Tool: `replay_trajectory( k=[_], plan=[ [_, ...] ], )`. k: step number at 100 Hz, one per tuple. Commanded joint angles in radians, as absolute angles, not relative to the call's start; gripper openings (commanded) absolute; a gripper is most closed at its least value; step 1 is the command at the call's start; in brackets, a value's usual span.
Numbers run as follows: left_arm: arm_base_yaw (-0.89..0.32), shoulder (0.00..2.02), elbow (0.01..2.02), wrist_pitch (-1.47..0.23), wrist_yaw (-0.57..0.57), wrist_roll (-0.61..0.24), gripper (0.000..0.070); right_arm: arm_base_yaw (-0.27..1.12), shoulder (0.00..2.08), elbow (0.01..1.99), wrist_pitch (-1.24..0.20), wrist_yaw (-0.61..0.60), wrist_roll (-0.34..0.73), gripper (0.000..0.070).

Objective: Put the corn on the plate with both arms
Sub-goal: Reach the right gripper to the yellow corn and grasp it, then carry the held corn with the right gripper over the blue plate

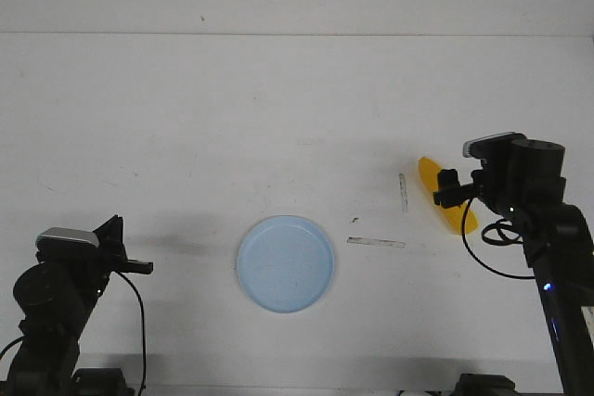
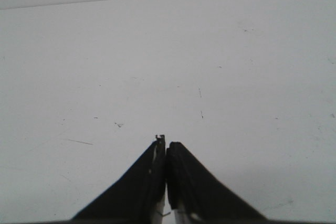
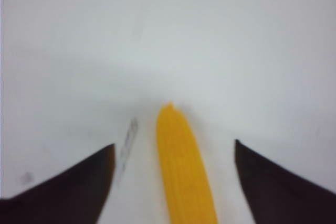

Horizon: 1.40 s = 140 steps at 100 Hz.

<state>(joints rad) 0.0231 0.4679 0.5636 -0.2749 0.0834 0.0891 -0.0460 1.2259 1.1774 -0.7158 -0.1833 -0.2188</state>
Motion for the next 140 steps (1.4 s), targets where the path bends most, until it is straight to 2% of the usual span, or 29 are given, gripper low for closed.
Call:
replay_trajectory(
  k=[1,32,76,86,98,105,140],
  plan=[
    [0.022,0.469,0.573,-0.261,0.084,0.085,0.0,-0.046,1.282,1.193,-0.744,-0.183,-0.336,0.063],
    [0.022,0.469,0.573,-0.261,0.084,0.085,0.0,-0.047,1.481,1.193,-0.783,-0.17,-0.504,0.063],
    [0.022,0.469,0.573,-0.262,0.085,0.085,0.0,-0.061,1.66,1.193,-0.694,-0.15,-0.506,0.0626],
    [0.022,0.469,0.573,-0.261,0.085,0.085,0.0,-0.067,1.678,1.192,-0.683,-0.15,-0.506,0.0583],
    [0.022,0.469,0.573,-0.261,0.085,0.085,0.0,-0.074,1.691,1.192,-0.683,-0.153,-0.505,0.0387],
    [0.022,0.469,0.573,-0.261,0.085,0.085,0.0,-0.073,1.69,1.192,-0.68,-0.154,-0.505,0.0316],
    [0.022,0.469,0.573,-0.261,0.085,0.085,0.0,-0.073,1.614,1.193,-0.672,-0.154,-0.469,0.0307]
  ],
)
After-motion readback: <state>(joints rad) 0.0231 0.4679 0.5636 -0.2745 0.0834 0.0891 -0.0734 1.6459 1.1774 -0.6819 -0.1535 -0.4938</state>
